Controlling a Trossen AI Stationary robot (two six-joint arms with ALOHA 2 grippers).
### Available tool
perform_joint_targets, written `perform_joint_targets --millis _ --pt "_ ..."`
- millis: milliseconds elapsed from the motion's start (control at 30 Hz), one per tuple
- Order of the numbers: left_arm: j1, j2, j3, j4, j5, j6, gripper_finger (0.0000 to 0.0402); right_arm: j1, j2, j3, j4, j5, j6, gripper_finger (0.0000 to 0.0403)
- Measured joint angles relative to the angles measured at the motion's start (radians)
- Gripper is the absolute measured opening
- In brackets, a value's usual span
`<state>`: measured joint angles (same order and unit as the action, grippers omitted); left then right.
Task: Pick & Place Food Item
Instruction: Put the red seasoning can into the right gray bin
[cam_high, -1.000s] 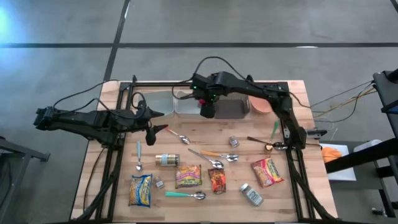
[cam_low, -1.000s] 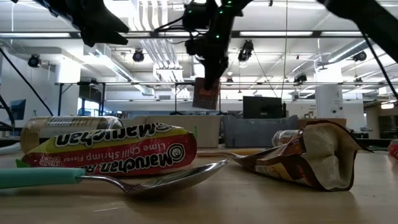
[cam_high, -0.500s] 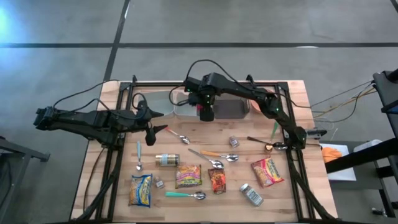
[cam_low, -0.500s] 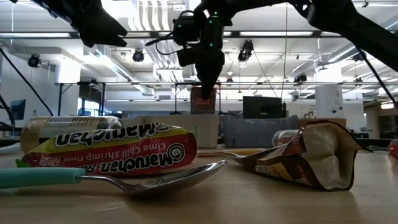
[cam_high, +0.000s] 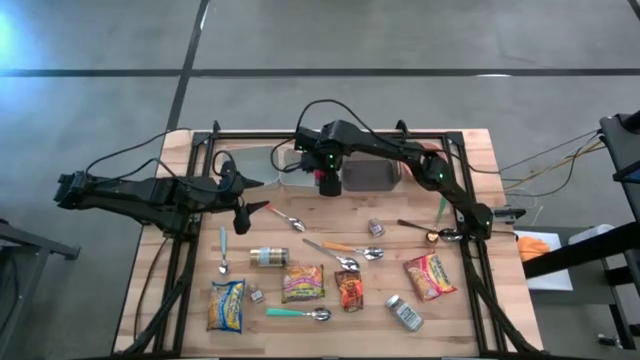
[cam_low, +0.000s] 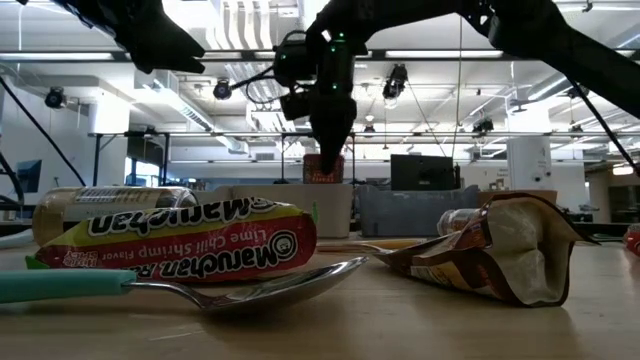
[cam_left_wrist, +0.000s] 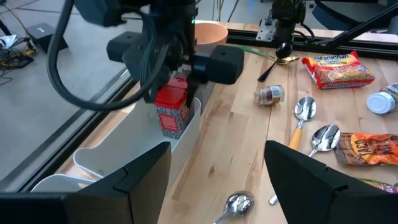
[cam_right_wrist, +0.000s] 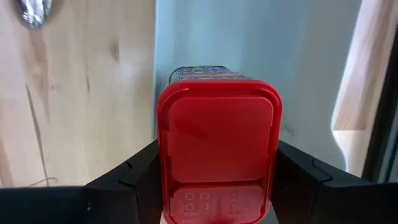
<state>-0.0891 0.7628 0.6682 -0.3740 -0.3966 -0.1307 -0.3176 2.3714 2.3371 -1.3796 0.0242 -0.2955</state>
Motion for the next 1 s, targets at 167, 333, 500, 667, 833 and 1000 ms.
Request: perform_joint_targets --millis 167,333,500,667,833,1000 --pt "0.000 0.000 0.000 0.000 0.000 0.000 0.0262 -0.010 0.015 -0.005 -0.001 0.000 0.003 0.0212" --pt "0.000 0.000 0.000 -0.002 0.000 0.000 0.0262 -0.011 0.015 -0.025 0.009 0.000 0.008 0.0212" --pt "0.000 0.000 0.000 -0.005 0.000 0.001 0.0262 -0.011 0.014 -0.076 0.031 -0.006 0.007 0.0212" --pt "0.000 0.000 0.000 -0.005 0.000 0.001 0.0262 -0.011 0.014 -0.120 0.062 -0.007 0.007 0.0212" --pt "0.000 0.000 0.000 -0.005 0.000 0.003 0.0262 -0.011 0.014 -0.141 0.072 -0.011 0.004 0.0212" --pt "0.000 0.000 0.000 -0.005 0.000 0.003 0.0262 -0.011 0.013 -0.141 0.081 -0.032 0.004 0.0212"
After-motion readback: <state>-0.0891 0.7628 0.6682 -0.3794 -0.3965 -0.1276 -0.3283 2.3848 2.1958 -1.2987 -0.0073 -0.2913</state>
